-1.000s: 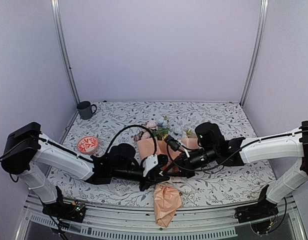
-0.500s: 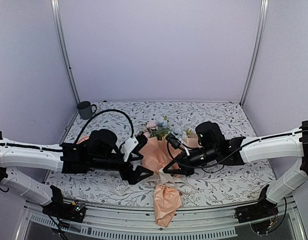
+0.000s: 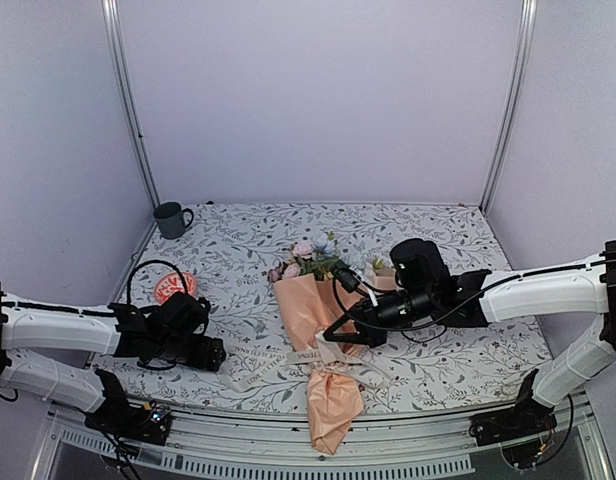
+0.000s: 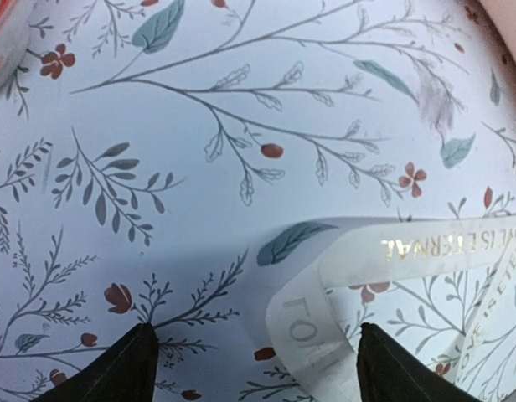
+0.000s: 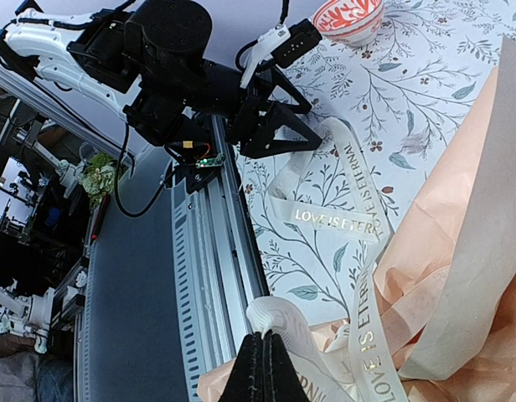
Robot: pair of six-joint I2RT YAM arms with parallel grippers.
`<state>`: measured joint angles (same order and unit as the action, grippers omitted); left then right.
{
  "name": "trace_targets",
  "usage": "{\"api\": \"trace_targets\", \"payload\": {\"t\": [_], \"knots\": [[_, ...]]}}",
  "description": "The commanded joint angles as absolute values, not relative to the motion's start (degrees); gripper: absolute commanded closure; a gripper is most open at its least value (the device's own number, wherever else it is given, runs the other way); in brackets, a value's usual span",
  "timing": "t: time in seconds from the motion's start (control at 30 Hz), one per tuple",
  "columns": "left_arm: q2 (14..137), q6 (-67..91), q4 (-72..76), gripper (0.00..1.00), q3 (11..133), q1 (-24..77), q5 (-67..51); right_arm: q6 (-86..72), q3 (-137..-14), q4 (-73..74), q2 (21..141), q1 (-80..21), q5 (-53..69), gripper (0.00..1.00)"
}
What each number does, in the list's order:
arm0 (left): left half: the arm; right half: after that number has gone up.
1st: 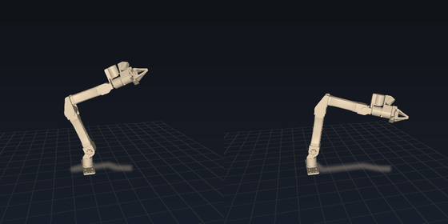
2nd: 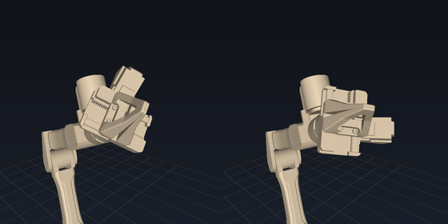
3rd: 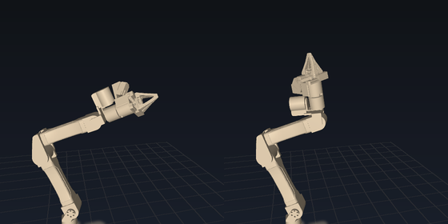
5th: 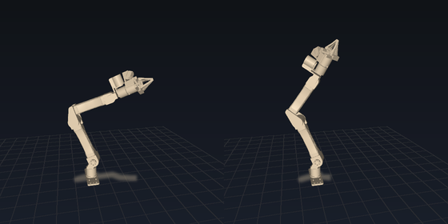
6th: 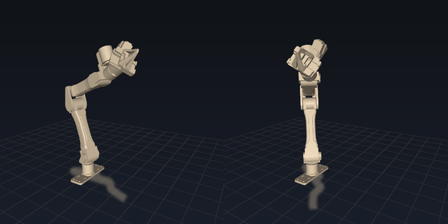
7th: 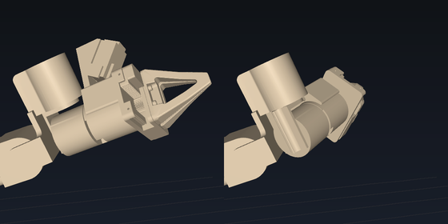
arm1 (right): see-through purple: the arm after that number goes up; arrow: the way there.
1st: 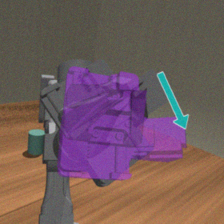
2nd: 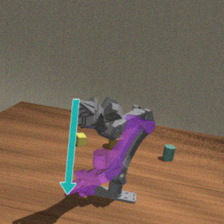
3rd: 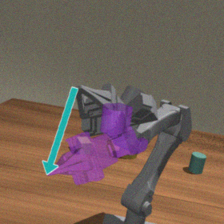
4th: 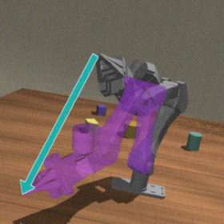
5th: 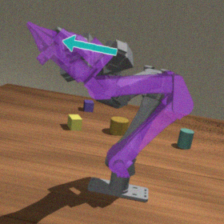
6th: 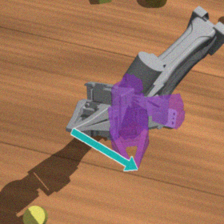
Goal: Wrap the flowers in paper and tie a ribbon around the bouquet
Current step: Cross the half-tied ribbon over the folded bouquet.
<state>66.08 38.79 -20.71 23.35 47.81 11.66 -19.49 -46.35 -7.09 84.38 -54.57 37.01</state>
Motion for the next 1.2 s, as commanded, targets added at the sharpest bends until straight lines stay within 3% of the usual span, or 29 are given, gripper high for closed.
{"api": "trace_targets", "payload": {"t": [0.0,0.07,0.17,0.37,0.57,0.83,1.07,1.17], "knots": [[69.3,41.6,-19.4,0.28,22.4,47.7,11.9,-20.1,-47.2,-7.1,84.3,-54.2,37.2,1.0],[70.2,40.6,-17.3,0.6,22.2,47.7,10.5,-20.3,-47.2,-7.1,84.5,-54.2,36.8,1.0],[69.3,37.7,-12.7,0.98,22.0,48.1,5.4,-21.1,-47.3,-7.1,85.2,-54.2,36.3,1.0],[57.9,33.7,-11.5,1.0,25.7,52.9,5.0,-23.3,-47.4,-7.0,85.7,-52.9,34.2,1.0],[50.9,16.1,-2.9,1.0,39.5,70.3,3.7,-27.2,-48.3,-8.0,87.0,-50.2,34.9,1.0],[79.9,-8.4,-3.0,1.0,68.1,83.9,-11.9,-26.9,-52.9,-6.4,90.1,-48.5,36.5,1.0],[98.5,-18.4,-5.8,1.0,88.5,84.6,-23.6,-23.2,-59.0,-0.5,93.0,-48.2,37.5,1.0],[102.0,-19.2,-5.1,1.0,91.4,84.5,-26.4,-22.5,-60.4,0.7,93.6,-48.2,38.0,1.0]]}}
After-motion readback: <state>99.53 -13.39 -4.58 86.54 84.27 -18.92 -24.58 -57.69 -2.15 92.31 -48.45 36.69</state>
